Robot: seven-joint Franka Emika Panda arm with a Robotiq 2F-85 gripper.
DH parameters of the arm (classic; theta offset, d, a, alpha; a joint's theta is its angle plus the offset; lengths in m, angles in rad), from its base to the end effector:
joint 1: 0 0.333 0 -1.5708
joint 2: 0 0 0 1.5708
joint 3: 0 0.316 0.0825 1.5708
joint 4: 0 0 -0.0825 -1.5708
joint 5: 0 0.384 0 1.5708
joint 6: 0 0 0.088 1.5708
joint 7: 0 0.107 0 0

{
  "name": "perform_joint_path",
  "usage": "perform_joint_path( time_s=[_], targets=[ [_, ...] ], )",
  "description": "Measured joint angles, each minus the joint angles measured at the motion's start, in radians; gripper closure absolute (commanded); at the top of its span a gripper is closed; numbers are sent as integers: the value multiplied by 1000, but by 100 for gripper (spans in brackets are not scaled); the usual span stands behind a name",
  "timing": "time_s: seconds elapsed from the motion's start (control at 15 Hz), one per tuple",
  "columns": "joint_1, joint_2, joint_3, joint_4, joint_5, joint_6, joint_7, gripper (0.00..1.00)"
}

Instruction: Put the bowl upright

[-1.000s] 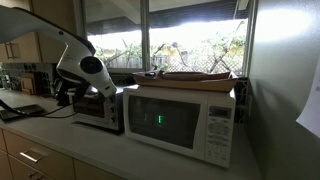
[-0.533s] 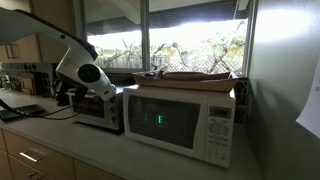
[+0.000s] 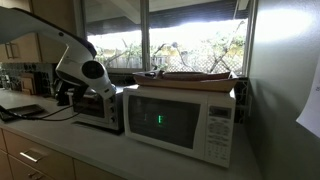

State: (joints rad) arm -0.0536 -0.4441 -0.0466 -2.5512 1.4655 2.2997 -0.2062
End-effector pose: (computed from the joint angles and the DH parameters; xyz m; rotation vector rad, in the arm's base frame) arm 0.4274 -0.0223 0.4568 -1.8026 0.8476 -0.3552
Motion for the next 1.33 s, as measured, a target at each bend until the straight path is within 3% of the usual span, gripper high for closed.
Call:
perform_joint_path(
  time_s=[0.47,0.67,0.8,1.13,1.33],
  targets=[
    [-8,-8,5,0,-9,-8,6,9],
    [-8,1,13,0,0,-8,6,30],
    [-11,4,12,0,7,-6,6,51],
    [-19,-20,11,-11,10,-11,6,66],
    [-21,-31,11,-15,11,-11,5,69]
  ],
)
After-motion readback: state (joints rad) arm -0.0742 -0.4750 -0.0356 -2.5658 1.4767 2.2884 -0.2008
